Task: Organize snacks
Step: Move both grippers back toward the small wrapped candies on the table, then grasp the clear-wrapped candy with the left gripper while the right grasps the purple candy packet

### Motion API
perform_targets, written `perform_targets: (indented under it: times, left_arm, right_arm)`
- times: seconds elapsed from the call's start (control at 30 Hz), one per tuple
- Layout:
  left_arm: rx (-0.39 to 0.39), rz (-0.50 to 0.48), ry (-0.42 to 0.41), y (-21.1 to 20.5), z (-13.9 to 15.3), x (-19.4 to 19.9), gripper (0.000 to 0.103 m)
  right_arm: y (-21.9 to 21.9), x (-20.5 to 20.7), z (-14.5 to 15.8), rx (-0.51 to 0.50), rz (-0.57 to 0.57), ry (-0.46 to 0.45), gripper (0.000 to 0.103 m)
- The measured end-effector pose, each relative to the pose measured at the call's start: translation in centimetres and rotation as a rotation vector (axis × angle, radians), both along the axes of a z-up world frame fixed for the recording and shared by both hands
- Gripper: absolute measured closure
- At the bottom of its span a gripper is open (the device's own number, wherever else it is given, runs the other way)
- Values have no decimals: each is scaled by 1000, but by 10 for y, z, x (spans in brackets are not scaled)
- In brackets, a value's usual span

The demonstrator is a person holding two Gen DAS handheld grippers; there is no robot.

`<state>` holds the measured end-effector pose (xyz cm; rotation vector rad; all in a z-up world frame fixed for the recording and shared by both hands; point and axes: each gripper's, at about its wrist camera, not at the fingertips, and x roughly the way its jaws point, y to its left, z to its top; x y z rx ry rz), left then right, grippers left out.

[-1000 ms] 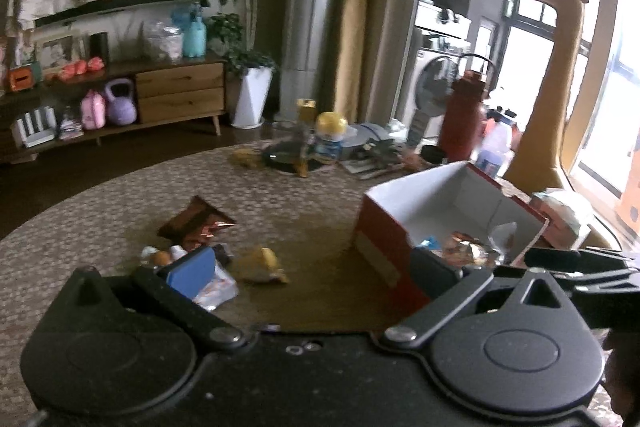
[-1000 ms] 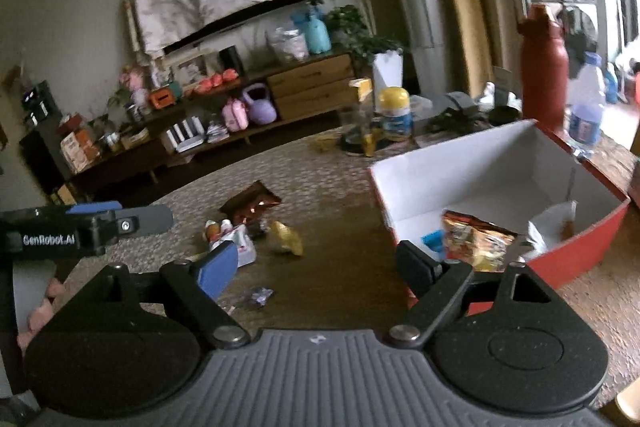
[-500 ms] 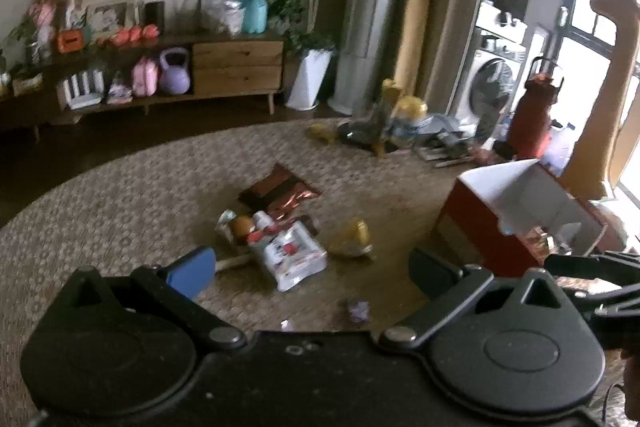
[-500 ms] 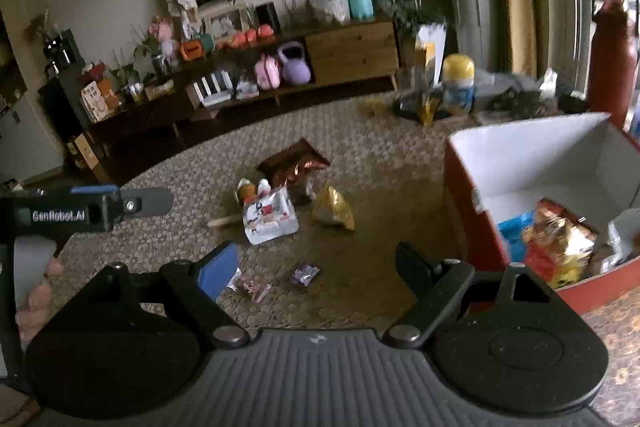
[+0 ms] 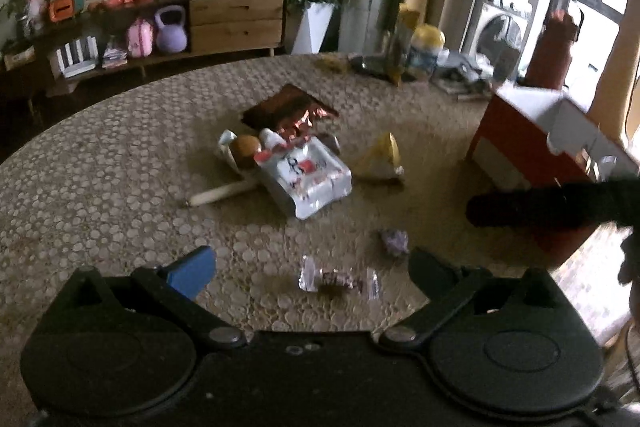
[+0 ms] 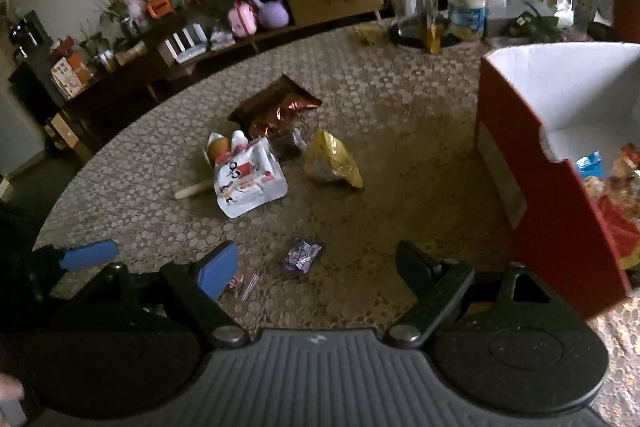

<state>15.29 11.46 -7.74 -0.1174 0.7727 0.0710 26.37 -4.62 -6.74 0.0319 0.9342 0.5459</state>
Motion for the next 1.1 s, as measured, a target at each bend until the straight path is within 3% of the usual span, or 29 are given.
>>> perform_targets:
  times: [0.3,0.67,0.83,0.93,1.1]
  left_arm:
    - [14,-40,20,-12,-31,10,1]
    - [55,-86,13,-24,-49,17,6]
    - [104,-99,23,-30,-55,23,21]
    - [110,-95,29,-30,-58,24,27]
    - [104,-92,28,-28,-60,24,32]
  right_arm:
    - [31,18,-28,-22,14,63,17]
    - [55,32,-55,-69,8,130,39]
    - [61,31,-60,-95,13,121,44]
    - [63,29,-60,-109,18,109,54]
    - [69,23,-61,-166,30,68,66]
